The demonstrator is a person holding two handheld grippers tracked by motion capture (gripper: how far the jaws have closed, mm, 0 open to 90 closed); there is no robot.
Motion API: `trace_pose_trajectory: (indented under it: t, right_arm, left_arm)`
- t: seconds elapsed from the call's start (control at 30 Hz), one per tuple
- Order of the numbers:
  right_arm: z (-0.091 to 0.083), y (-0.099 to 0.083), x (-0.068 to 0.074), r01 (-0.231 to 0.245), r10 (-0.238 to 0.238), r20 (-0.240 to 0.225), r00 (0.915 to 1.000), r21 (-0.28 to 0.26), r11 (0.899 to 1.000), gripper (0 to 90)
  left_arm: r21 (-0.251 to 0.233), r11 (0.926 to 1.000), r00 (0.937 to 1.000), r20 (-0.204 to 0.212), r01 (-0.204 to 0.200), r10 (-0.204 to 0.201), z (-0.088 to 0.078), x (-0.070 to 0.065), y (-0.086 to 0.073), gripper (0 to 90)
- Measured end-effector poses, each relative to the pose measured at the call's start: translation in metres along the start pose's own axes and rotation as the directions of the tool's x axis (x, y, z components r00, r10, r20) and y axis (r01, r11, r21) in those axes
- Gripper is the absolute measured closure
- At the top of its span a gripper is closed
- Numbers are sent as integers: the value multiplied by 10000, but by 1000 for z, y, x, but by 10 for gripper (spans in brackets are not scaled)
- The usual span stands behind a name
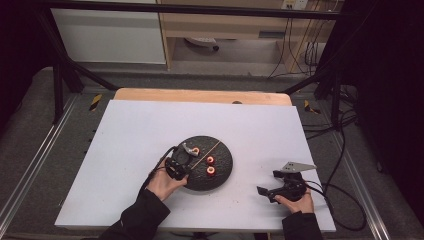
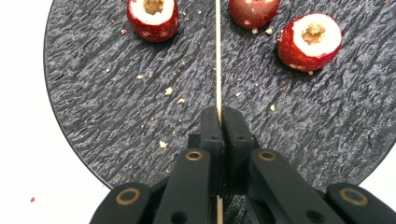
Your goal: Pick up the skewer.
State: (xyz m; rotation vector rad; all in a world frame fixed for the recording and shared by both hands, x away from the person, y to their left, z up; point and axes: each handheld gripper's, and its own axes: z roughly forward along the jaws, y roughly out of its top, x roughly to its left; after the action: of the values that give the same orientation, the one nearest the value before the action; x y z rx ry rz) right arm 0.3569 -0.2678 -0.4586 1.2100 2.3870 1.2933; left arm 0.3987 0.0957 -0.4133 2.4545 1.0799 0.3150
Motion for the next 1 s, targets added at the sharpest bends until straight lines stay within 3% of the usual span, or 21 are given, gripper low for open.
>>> trace_pose_trajectory:
  t: [0.27, 0.53, 0.77, 1.0]
  right_arm:
    - [0, 0, 0, 5, -5, 2, 10000, -3, 10000, 9]
    - [0, 0, 0, -67, 67, 22, 10000, 10, 10000, 9]
    - [0, 0, 0, -76, 76, 70, 9999, -7, 10000, 8]
    - [0, 0, 1, -140, 139, 108, 9998, 77, 9999, 7]
  left_arm:
    - [-371, 9993, 10000, 50, 44, -42, -6, 3, -5, 879]
    - [-1119, 9937, 9994, 324, -85, 122, -19, 9, -15, 879]
    - [-1792, 9837, 9984, 507, -139, 234, -29, 16, -28, 879]
    - [-2404, 9706, 9972, 735, 83, 97, -37, 23, -48, 879]
